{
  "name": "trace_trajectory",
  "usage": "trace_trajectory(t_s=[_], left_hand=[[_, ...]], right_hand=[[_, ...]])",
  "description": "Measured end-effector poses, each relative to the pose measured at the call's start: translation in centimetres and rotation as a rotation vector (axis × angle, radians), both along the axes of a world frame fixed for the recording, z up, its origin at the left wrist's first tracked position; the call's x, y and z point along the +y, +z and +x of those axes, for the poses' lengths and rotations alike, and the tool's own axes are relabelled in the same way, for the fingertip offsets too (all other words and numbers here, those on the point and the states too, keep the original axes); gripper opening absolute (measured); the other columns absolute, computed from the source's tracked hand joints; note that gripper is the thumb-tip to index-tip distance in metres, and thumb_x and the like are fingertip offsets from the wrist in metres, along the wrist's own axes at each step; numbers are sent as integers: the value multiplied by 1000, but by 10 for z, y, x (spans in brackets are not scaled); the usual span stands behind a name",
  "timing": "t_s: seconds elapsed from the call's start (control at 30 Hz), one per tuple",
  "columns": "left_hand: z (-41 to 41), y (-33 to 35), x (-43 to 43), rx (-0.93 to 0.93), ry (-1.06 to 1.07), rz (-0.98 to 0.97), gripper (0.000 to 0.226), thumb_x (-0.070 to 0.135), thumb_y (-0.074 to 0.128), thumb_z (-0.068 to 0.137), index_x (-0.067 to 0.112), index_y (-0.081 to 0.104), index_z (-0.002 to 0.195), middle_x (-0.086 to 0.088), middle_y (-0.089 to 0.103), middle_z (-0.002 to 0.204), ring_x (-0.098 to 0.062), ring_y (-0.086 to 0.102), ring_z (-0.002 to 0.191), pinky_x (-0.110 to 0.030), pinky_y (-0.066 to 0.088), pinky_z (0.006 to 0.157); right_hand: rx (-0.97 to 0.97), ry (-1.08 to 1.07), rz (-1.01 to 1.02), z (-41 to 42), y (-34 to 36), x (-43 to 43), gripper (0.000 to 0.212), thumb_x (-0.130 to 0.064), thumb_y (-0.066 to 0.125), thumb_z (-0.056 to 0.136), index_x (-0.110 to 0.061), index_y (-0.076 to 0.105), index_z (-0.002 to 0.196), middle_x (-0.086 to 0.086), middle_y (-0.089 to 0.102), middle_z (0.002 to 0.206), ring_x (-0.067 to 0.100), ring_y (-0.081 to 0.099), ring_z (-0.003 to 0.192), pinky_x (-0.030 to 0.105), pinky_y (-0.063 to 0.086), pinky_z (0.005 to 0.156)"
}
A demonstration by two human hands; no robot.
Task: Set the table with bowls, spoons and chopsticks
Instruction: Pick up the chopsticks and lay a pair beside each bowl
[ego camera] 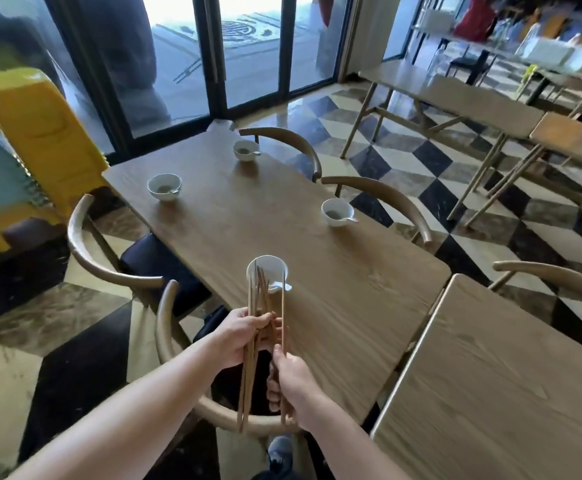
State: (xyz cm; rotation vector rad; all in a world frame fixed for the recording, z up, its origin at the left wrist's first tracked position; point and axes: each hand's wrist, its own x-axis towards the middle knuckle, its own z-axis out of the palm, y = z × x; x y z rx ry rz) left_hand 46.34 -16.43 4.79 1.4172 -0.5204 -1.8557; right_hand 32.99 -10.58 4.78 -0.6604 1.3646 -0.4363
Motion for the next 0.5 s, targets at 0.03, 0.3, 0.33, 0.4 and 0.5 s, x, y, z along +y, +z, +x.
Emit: trace_trajectory(t_s=[0.03, 0.3, 0.33, 0.4, 0.5], left_hand=[[-1, 0, -12, -39, -34, -10, 16, 4, 52, 101, -6, 64, 104, -26, 72, 99, -39, 71, 93, -57, 52, 97], [-34, -7, -77, -277, -278, -51, 14, 0, 51, 100, -5, 63, 99, -23, 70, 88, -29, 70, 69, -43, 61, 67], [-39, -9, -84, -325, -328, -47, 13, -1, 52, 98, -2, 64, 96, -19, 71, 83, -28, 69, 69, -45, 61, 72], [-49, -14, -99, -382, -420, -19, 16, -2, 50, 96, 1, 64, 91, -17, 72, 80, -28, 70, 68, -46, 61, 74], [-63, -15, -118, -445, -434, 6, 17, 4, 46, 100, 5, 57, 88, -14, 66, 74, -18, 61, 47, -32, 57, 51]], right_hand=[[-31, -4, 6, -2, -3, -8, 36, -39, 37, 104, -15, 50, 81, 0, 50, 60, 15, 47, 51, 27, 43, 48], [-115, -153, -26, -33, -23, -53, 14, -26, 63, 95, -14, 68, 90, 2, 66, 76, 16, 60, 69, 31, 52, 65], [-120, -189, -26, -37, -26, -56, 13, -22, 61, 96, -12, 66, 89, 4, 64, 73, 15, 58, 63, 29, 51, 61], [-114, -290, -39, -44, -31, -61, 14, -16, 57, 98, -10, 61, 86, 3, 57, 66, 13, 50, 53, 25, 43, 51], [-5, -436, -43, -55, -39, -72, 19, -19, 53, 100, -12, 56, 83, -3, 48, 57, 9, 40, 43, 23, 32, 41]])
